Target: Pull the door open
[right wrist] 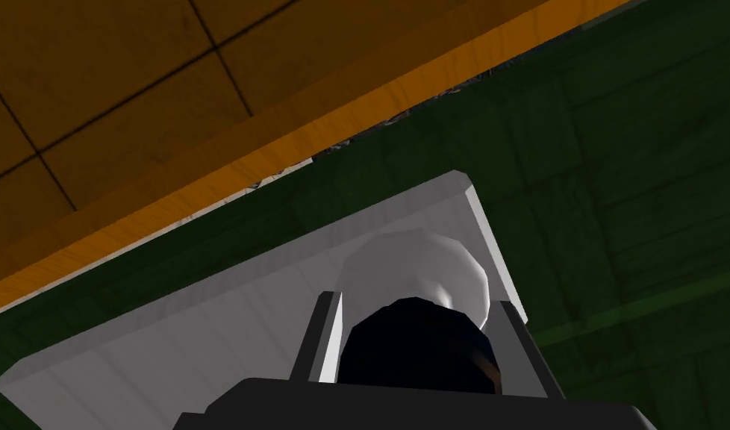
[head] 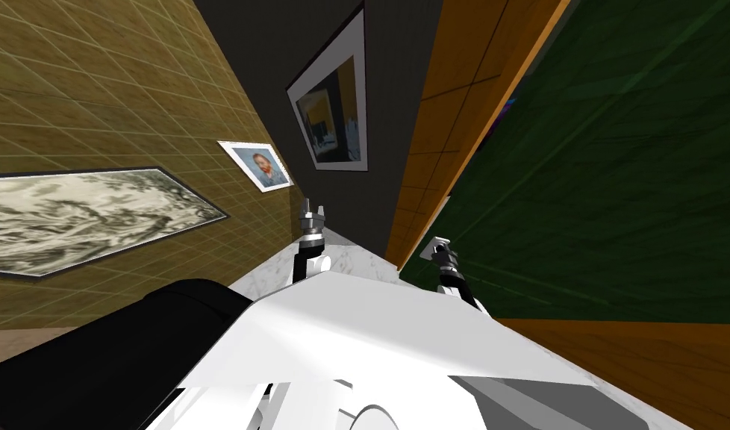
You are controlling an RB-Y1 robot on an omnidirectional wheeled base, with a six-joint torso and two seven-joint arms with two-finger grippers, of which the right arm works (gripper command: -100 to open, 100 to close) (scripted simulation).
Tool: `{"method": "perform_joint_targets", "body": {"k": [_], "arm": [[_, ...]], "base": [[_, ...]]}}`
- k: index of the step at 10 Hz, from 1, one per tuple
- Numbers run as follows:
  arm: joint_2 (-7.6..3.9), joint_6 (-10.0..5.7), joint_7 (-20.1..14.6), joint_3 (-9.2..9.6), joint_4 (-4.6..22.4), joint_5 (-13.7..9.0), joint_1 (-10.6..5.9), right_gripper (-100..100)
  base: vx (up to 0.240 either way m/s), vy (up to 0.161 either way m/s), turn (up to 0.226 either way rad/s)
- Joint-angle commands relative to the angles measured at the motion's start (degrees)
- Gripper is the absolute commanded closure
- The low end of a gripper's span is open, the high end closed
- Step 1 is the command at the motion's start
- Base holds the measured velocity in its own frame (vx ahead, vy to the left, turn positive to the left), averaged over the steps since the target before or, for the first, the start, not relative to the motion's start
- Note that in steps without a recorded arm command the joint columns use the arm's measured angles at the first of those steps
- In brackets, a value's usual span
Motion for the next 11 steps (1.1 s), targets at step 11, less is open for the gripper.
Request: {"method": "perform_joint_targets", "body": {"k": [11], "arm": [[-0.74, 0.20, -16.4, 1.32, -2.9, -8.3, 2.89, 100]], "base": [[-0.033, -0.016, 0.055]]}}
